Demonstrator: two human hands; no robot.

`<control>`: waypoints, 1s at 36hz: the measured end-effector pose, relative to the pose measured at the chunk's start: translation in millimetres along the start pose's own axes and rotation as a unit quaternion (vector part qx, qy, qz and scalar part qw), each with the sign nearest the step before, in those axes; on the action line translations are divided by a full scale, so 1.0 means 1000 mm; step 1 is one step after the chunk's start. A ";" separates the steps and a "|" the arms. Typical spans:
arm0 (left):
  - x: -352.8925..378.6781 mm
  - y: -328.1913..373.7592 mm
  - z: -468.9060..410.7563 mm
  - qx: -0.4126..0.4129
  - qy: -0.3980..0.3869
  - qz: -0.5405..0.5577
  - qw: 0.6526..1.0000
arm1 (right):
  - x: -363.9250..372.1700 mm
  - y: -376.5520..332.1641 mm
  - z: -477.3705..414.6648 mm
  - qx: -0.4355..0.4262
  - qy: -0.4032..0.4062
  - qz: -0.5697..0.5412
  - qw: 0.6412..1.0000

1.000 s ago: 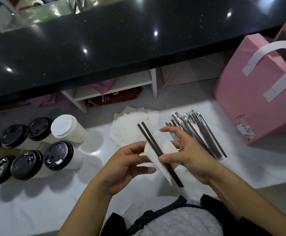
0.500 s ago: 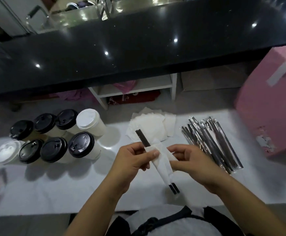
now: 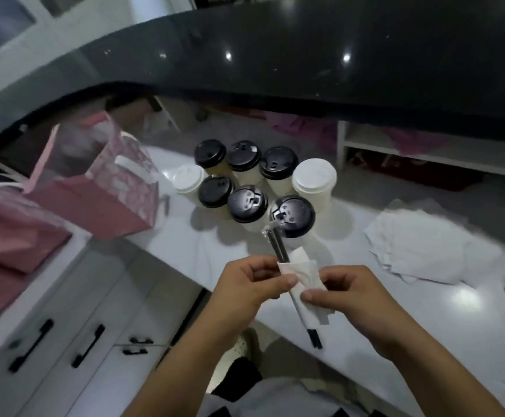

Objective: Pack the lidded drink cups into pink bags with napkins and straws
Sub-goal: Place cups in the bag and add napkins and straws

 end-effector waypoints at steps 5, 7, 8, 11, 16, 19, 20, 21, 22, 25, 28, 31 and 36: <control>-0.067 -0.003 -0.013 0.018 0.045 0.032 0.998 | 0.064 -0.014 -0.021 0.021 -0.033 0.017 0.999; -0.098 -0.004 -0.021 0.021 0.060 0.051 0.997 | 0.094 -0.023 -0.028 0.025 -0.037 0.018 0.999; -0.113 -0.004 -0.025 0.023 0.061 0.058 0.996 | 0.109 -0.029 -0.032 0.024 -0.030 0.022 0.999; -0.165 -0.004 -0.035 0.037 0.059 0.074 0.995 | 0.163 -0.043 -0.046 0.016 -0.028 0.031 0.999; -0.262 -0.005 -0.044 0.067 0.061 0.082 0.992 | 0.261 -0.067 -0.068 -0.015 -0.055 0.024 0.998; -0.313 -0.006 -0.047 0.066 0.062 0.098 0.991 | 0.310 -0.082 -0.084 -0.063 -0.053 0.058 0.995; -0.328 -0.006 -0.048 0.063 0.059 0.099 0.991 | 0.324 -0.090 -0.089 -0.093 -0.052 0.087 0.991; -0.340 -0.004 -0.049 0.061 0.053 0.101 0.992 | 0.335 -0.099 -0.094 -0.138 -0.045 0.130 0.981; -0.352 -0.002 -0.051 0.061 0.047 0.104 0.992 | 0.344 -0.109 -0.100 -0.189 -0.030 0.186 0.964; -0.386 0.010 -0.055 0.087 0.043 0.104 0.990 | 0.364 -0.142 -0.114 -0.275 0.000 0.316 0.908; -0.422 0.028 -0.061 0.152 0.066 0.055 0.985 | 0.376 -0.180 -0.126 -0.319 -0.012 0.356 0.878; -0.463 0.045 -0.070 0.207 0.153 0.054 0.965 | 0.387 -0.225 -0.138 -0.364 -0.038 0.342 0.866; -0.513 0.063 -0.101 0.184 0.302 -0.027 0.935 | 0.409 -0.286 -0.175 -0.429 -0.109 0.280 0.852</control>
Point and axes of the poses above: each hand's wrist, its own z-axis away from the middle knuckle, its own x-axis out of the palm, y = z × x, the point moved 7 cm from there along -z, towards the middle knuckle, and after that the axes turned 8 degrees about y, right-handed, at the moved point
